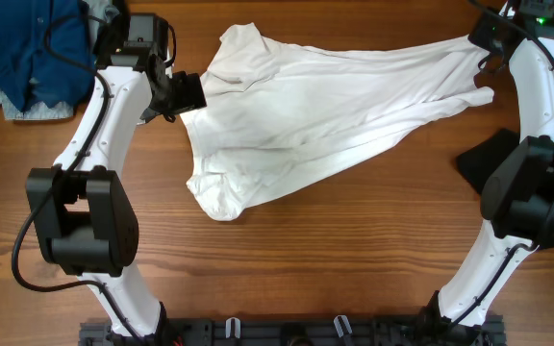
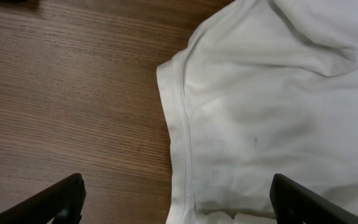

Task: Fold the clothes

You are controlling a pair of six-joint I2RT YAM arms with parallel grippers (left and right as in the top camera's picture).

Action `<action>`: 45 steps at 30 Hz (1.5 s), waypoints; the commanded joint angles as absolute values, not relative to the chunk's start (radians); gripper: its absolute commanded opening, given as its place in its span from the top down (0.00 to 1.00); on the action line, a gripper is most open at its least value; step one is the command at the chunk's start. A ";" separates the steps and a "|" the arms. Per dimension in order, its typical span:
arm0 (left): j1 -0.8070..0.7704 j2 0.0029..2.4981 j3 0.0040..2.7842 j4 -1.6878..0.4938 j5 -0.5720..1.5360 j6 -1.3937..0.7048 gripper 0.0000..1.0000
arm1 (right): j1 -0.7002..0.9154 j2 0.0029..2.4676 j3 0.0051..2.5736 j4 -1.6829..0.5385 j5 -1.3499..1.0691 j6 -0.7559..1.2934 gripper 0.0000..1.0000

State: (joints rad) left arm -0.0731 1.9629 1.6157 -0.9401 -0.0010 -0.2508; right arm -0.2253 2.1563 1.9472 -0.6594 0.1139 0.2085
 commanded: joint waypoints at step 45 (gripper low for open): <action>-0.393 1.971 1.321 -1.203 0.253 -0.244 0.16 | -0.242 2.156 1.961 -1.153 -0.226 0.181 0.28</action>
